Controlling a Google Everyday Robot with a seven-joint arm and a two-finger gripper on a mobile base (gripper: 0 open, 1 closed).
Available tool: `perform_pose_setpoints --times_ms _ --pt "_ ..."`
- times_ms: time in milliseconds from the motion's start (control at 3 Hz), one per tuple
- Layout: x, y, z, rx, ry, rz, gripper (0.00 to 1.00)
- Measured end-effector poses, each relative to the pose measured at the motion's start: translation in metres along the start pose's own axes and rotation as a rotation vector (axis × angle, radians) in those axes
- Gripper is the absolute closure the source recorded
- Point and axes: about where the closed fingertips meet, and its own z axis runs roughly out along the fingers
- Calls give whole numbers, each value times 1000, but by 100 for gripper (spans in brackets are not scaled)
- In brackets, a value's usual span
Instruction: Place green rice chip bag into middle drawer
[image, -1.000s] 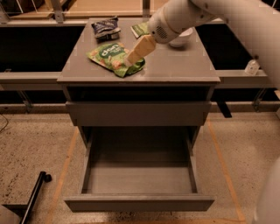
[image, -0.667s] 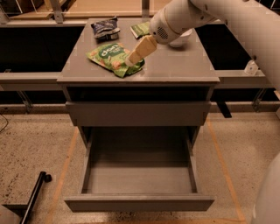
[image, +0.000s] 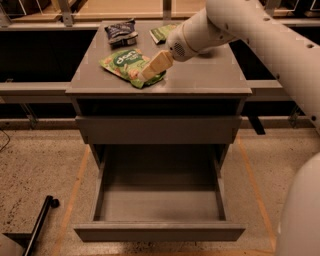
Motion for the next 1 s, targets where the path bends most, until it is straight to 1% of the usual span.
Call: perform_pose_setpoints --times_ms 333,667,1000 --pt "9 -14 37 -12 -28 39 0" --pt "20 -24 75 -31 -23 63 0" --pt "30 -40 108 -37 -33 90 0"
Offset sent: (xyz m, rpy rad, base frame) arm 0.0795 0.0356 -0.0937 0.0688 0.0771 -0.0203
